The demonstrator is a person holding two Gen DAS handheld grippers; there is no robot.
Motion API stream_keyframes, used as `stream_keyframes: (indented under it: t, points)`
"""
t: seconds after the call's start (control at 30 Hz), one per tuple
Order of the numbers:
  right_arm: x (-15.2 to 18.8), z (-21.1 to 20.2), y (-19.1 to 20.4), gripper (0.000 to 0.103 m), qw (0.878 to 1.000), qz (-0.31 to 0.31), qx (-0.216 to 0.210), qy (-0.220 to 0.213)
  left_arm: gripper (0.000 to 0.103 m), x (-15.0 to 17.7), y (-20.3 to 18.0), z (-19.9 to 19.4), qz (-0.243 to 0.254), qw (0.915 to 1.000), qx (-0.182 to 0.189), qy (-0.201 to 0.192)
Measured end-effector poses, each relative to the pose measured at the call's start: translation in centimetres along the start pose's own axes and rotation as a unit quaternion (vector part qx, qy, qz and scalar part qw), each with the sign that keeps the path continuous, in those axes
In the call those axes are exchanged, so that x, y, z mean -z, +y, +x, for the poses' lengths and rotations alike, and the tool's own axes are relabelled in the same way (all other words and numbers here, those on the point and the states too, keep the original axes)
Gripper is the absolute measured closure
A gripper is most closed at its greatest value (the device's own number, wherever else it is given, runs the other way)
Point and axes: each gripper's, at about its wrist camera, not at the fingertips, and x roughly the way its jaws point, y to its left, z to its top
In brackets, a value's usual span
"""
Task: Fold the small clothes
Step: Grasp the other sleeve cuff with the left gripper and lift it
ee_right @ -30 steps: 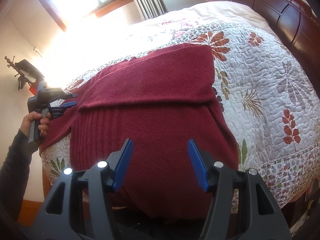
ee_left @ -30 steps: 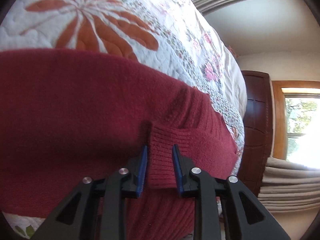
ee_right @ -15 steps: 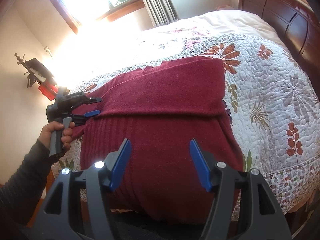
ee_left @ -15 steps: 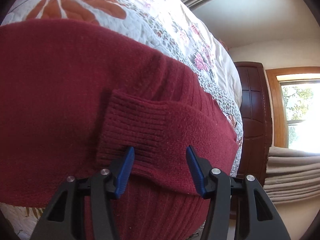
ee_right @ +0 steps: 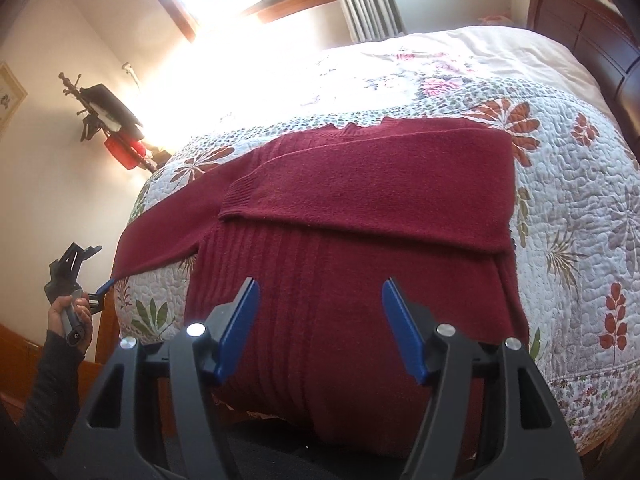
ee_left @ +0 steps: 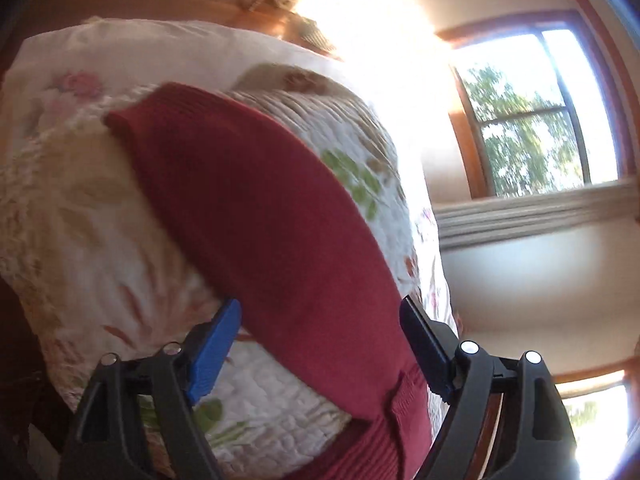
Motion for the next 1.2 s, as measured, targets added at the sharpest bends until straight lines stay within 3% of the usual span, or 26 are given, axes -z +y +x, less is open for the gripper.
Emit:
stream_keyframes:
  t: [0.13, 0.23, 0.4, 0.43, 0.5, 0.57, 0.63, 0.7, 0.77, 0.83, 0.9, 0.97, 1.1, 1.2]
  points:
    - [-0.3, 0.5, 1.3, 0.038, 1.0, -0.018, -0.001, 0.008, 0.021, -3.7, 3.2, -1.2, -0.036, 0.9982, -0.019, -0.045]
    - [-0.3, 0.5, 1.7, 0.038, 1.0, -0.02, 0.0, 0.009, 0.021, -4.9, 4.9, 0.0, -0.073, 0.9959, -0.026, -0.047]
    - [0.0, 0.0, 1.4, 0.037, 1.0, -0.013, 0.01, 0.006, 0.022, -6.8, 6.3, 2.1, -0.082, 0.9946, -0.05, -0.041]
    - [0.1, -0.1, 1.2, 0.037, 1.0, -0.01, 0.012, 0.006, 0.027, -6.5, 6.2, 2.1, -0.072, 0.9944, -0.066, -0.042]
    - [0.2, -0.3, 0.8, 0.037, 1.0, -0.002, 0.017, 0.004, 0.059, -6.4, 5.9, 2.1, -0.059, 0.993, -0.091, -0.047]
    - [0.4, -0.5, 0.4, 0.037, 1.0, 0.006, 0.019, 0.002, 0.095, -6.3, 6.0, 1.6, -0.068, 0.9922, -0.087, -0.057]
    - [0.6, -0.8, 0.2, 0.037, 1.0, 0.009, 0.021, 0.0, 0.095, -6.1, 5.3, 0.7, -0.063, 0.9921, -0.079, -0.073]
    - [0.7, -1.1, 0.0, 0.037, 1.0, 0.01, 0.022, -0.004, 0.095, -5.8, 2.7, -0.3, -0.024, 0.9926, -0.082, -0.087]
    - [0.8, -1.2, -0.3, 0.037, 1.0, 0.014, 0.021, -0.007, 0.095, -4.9, -1.8, -1.4, 0.04, 0.9915, -0.078, -0.097]
    - [0.8, -1.4, -0.5, 0.037, 1.0, 0.018, 0.019, -0.008, 0.095, -3.2, -7.6, -2.8, 0.116, 0.9865, -0.049, -0.105]
    - [1.0, -1.4, -0.9, 0.037, 1.0, 0.023, 0.015, -0.008, 0.095, -0.6, -13.6, -3.8, 0.19, 0.9764, -0.011, -0.102]
    - [1.0, -1.4, -1.2, 0.037, 1.0, 0.029, 0.009, -0.008, 0.095, 3.3, -19.5, -4.3, 0.271, 0.9581, 0.024, -0.091]
    - [1.1, -1.6, -2.1, 0.037, 0.999, 0.042, 0.0, -0.012, 0.095, 12.7, -28.6, -2.4, 0.415, 0.9062, 0.054, -0.059]
    - [1.4, -2.1, -2.9, 0.037, 0.999, 0.052, 0.0, -0.016, 0.095, 19.5, -32.2, 0.8, 0.485, 0.8716, 0.069, -0.019]
